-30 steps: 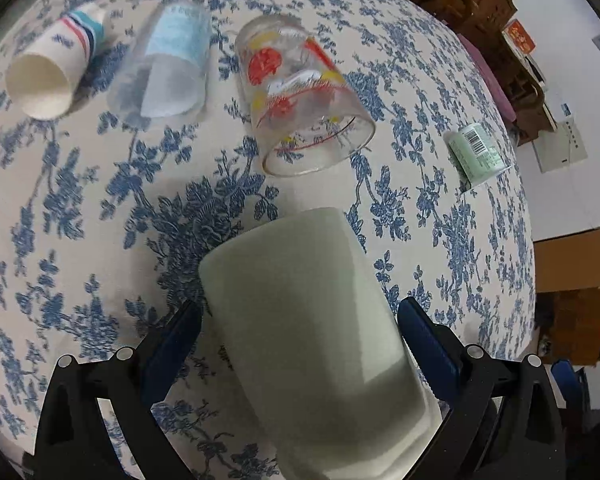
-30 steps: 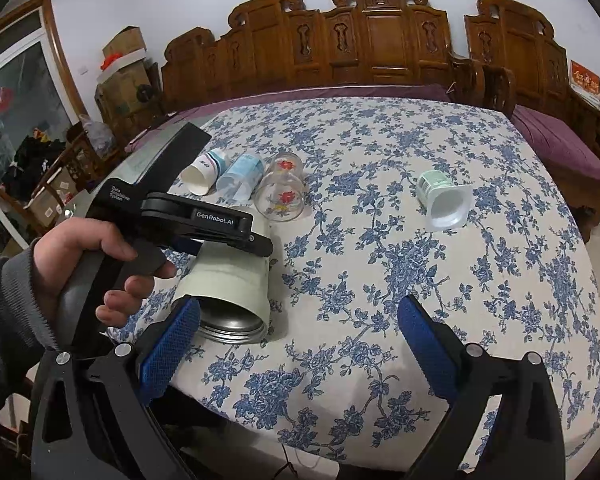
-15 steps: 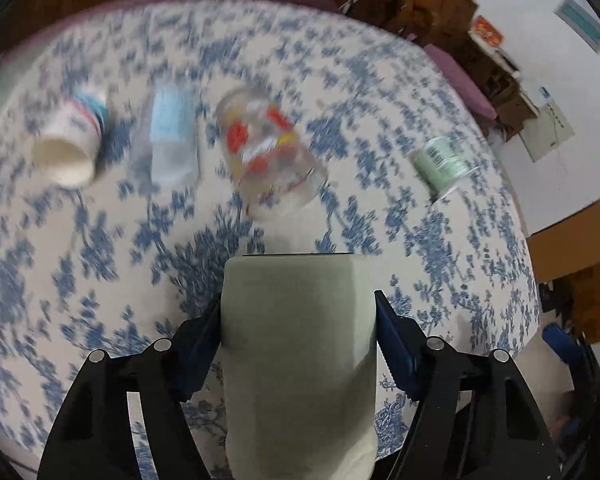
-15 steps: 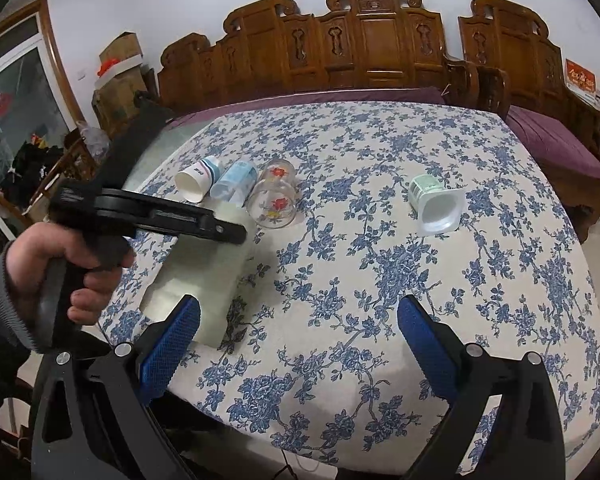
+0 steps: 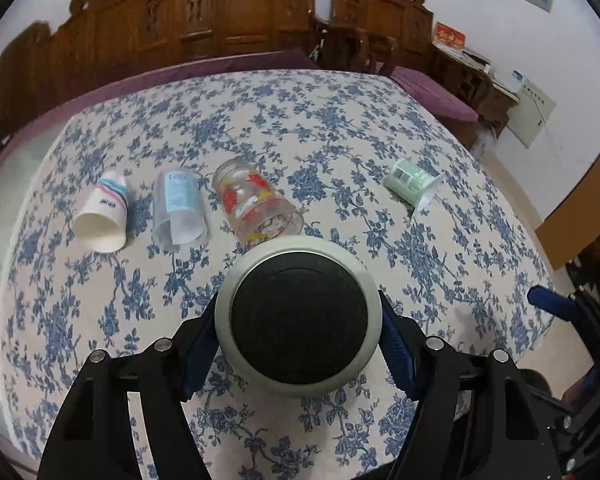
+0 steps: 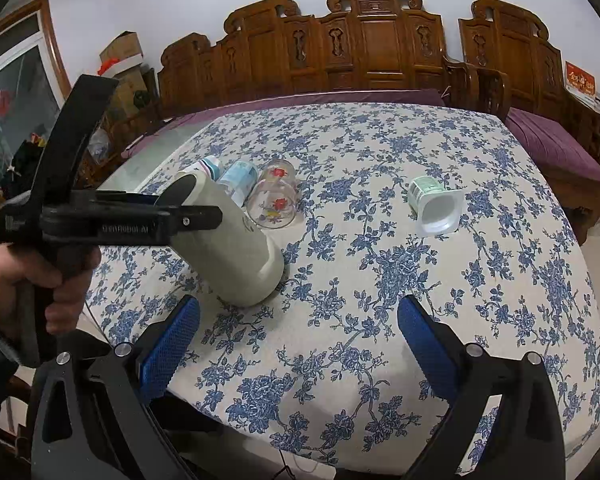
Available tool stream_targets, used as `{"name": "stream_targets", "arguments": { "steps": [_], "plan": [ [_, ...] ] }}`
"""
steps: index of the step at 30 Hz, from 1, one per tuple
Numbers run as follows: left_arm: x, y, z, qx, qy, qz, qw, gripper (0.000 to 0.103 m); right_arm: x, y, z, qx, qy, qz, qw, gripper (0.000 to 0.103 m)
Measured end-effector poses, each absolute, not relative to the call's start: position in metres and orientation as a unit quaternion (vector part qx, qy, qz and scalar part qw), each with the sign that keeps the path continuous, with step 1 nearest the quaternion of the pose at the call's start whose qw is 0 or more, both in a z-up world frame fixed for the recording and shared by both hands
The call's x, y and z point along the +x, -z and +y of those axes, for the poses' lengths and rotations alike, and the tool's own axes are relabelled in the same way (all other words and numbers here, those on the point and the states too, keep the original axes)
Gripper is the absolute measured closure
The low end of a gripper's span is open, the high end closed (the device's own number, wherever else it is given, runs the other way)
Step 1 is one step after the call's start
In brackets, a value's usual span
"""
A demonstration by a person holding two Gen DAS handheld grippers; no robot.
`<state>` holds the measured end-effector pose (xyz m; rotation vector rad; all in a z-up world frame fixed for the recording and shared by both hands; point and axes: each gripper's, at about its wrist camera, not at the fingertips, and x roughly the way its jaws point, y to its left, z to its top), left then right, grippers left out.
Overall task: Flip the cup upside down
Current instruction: 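Rotate the cream cup with the left gripper to stand it rim-down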
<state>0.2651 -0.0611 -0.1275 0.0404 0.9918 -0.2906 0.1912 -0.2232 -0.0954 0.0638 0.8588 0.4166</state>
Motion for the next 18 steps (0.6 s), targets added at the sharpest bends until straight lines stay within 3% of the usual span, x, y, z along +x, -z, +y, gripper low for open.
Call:
{"name": "stream_targets", "arguments": {
  "steps": [18],
  "plan": [
    [0.275, 0.134, -0.086, 0.063, 0.138, 0.458, 0.876, 0.035, 0.195, 0.094, -0.231, 0.040, -0.191, 0.408, 0.892, 0.003]
  ]
}}
